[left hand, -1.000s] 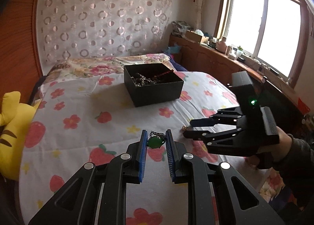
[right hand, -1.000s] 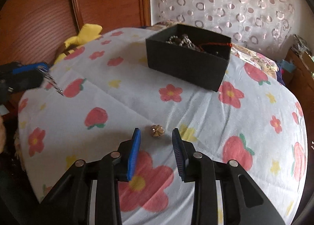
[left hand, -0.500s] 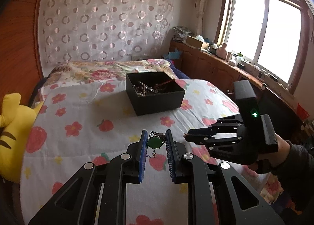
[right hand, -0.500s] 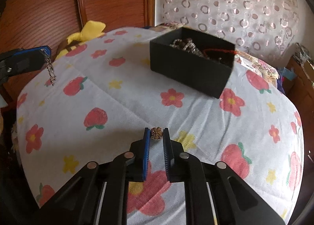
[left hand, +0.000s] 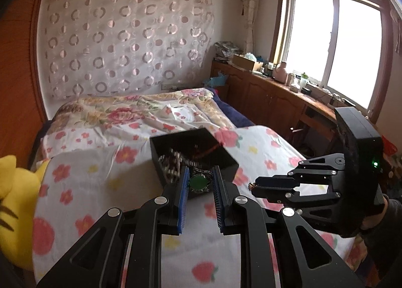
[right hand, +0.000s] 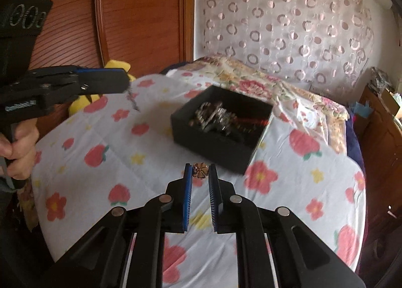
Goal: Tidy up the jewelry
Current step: 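Drop green pendant into box with left gripper while right gripper releases gold flower ring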
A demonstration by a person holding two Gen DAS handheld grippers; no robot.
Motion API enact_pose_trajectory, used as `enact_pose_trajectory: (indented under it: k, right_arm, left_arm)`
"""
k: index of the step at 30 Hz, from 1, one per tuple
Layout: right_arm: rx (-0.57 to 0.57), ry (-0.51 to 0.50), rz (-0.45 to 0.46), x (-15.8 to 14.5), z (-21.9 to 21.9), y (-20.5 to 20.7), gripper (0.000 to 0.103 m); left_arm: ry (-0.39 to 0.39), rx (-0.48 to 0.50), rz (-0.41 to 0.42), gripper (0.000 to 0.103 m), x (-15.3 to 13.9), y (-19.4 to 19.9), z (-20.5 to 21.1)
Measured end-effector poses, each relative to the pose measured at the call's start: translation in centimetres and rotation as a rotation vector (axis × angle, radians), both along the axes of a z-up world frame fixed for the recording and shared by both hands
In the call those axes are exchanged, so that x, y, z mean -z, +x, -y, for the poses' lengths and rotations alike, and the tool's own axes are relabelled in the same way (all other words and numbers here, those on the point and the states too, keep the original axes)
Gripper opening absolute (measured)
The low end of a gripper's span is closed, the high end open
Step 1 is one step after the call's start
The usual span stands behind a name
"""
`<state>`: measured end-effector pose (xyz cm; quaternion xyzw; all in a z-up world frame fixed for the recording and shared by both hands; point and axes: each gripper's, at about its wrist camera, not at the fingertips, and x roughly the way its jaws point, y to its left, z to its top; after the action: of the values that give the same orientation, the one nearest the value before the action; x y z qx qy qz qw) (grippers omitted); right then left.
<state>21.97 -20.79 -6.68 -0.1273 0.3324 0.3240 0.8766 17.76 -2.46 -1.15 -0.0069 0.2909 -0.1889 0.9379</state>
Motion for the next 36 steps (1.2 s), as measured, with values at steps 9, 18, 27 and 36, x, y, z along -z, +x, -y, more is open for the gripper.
enact_pose_trajectory:
  k: [9,18,27,36]
  right_arm:
    - [0.019,0.037,-0.018,0.3,0.4,6.1,0.015]
    - [0.011,0.076,-0.062,1.3,0.8,9.0,0.021]
    - [0.050,0.085,-0.049,0.9,2.7,10.1,0.026]
    - [0.090,0.092,-0.063,1.5,4.2,10.6,0.027]
  left_arm:
    - [0.015,0.007,-0.015,0.017,0.6,5.3,1.1]
    - [0.028,0.007,-0.061,0.017,2.4,9.8,0.8]
    - [0.059,0.018,-0.090,0.017,4.0,13.8,2.1]
    - [0.096,0.028,-0.106,0.018,4.7,16.3,4.4]
